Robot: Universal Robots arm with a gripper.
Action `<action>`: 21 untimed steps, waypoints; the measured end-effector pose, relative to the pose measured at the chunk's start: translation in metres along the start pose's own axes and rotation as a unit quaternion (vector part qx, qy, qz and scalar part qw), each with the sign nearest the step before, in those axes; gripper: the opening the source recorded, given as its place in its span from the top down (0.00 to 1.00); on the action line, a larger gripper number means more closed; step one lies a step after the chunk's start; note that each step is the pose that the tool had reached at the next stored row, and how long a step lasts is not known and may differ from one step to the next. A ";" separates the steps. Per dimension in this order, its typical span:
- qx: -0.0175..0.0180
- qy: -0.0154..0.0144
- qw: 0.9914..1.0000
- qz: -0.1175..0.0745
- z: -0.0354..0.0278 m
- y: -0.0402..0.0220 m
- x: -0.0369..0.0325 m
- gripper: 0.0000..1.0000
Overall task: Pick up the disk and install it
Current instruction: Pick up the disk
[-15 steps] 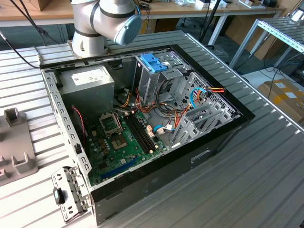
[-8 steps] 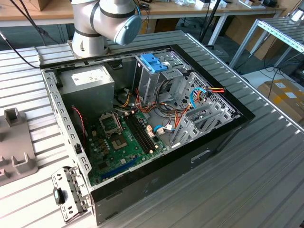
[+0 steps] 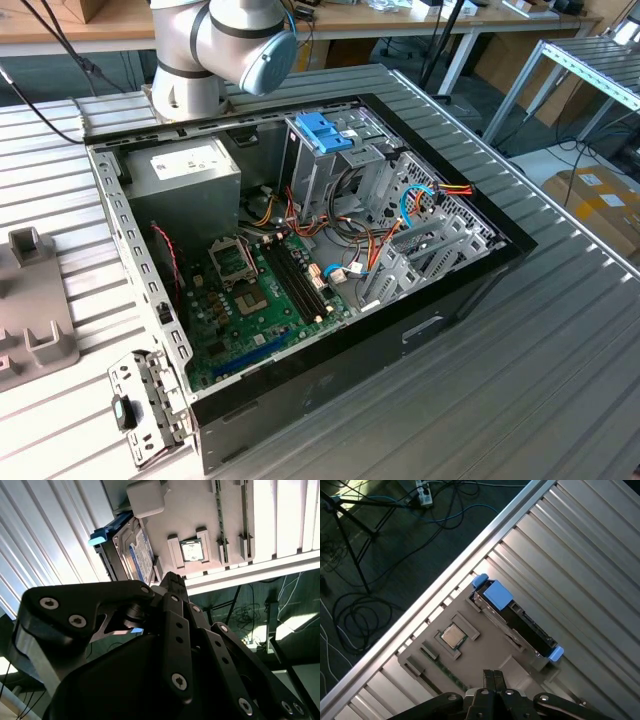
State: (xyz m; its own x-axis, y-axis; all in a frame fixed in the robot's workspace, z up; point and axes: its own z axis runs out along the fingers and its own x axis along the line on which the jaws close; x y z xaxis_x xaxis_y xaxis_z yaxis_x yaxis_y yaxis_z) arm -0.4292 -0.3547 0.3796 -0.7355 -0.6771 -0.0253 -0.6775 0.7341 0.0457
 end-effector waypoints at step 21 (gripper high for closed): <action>0.000 0.000 1.000 -0.009 0.0000 -0.0002 -0.0003 0.89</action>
State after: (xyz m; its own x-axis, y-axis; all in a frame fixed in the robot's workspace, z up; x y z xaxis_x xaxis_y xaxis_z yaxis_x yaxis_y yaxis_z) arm -0.4288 -0.3547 0.3796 -0.7229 -0.6905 -0.0253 -0.6908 0.7216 0.0457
